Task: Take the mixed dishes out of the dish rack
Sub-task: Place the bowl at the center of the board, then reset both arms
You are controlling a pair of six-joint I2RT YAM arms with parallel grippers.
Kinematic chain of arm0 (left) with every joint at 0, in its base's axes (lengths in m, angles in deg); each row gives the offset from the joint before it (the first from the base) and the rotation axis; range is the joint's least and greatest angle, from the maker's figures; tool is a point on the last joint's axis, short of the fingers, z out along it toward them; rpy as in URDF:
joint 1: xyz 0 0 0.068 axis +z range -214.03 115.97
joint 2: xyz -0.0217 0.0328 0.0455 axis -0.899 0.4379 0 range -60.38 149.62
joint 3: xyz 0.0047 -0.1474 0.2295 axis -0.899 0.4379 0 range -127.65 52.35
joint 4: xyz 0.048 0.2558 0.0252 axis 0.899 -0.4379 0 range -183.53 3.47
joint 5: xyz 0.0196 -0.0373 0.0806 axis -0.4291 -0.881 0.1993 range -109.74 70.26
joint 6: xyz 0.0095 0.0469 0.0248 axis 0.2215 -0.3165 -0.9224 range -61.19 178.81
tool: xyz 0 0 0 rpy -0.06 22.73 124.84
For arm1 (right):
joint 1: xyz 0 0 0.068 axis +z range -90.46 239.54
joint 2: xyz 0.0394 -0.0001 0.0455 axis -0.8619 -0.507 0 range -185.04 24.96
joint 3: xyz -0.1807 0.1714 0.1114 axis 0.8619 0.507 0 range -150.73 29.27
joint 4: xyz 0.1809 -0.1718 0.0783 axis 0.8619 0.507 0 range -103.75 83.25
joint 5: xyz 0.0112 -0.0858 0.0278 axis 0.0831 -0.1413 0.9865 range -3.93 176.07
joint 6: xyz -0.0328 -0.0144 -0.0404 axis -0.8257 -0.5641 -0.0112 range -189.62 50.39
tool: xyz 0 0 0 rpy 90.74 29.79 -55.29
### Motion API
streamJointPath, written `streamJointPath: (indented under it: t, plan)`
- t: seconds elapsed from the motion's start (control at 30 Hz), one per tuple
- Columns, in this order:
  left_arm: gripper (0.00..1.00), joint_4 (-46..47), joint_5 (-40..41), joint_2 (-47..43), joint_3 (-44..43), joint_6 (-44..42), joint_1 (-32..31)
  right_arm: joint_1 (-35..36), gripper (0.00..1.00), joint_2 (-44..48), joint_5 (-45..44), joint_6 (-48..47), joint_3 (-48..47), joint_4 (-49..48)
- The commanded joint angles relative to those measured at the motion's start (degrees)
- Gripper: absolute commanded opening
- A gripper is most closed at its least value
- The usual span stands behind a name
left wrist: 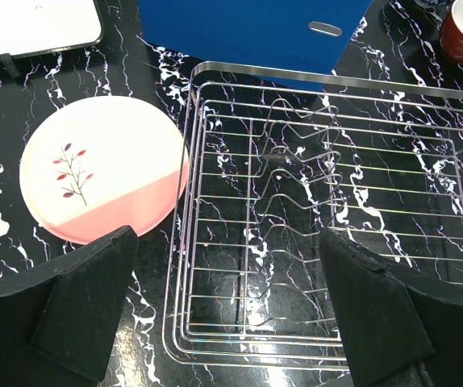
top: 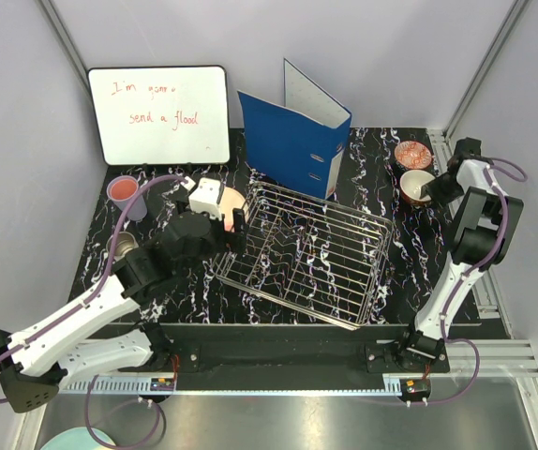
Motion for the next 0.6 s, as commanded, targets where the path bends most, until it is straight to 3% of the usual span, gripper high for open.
streamJointPath:
  t: [0.0,0.13,0.33,0.43,0.47,0.57]
  plan:
    - [0.99,1.76,-0.58,-0.75,-1.11,0.67,0.22,0.65,0.46,5.91,0.49,0.39,-0.04,-0.85]
    - [0.99,1.76,-0.67,-0.4,-1.2,0.32,0.22,1.36,0.57,9.69,-0.03,2.06,-2.06,0.64]
    - [0.99,0.97,-1.9,-0.49,-2.25,-0.21,0.22,2.67,0.61,21.11,3.57,5.05,-5.23,1.17]
    - [0.99,-0.26,-2.17,0.04,-2.96,0.14,0.22,8.63,0.62,29.36,2.17,3.92,-4.8,-0.93]
    - [0.99,-0.96,-2.25,0.3,-3.48,0.31,0.22,14.39,0.63,34.26,1.3,2.34,-2.36,-2.42]
    - [0.99,-3.77,-3.04,2.23,-5.23,0.84,0.39,26.54,0.64,43.76,-10.35,-4.32,5.19,-9.1]
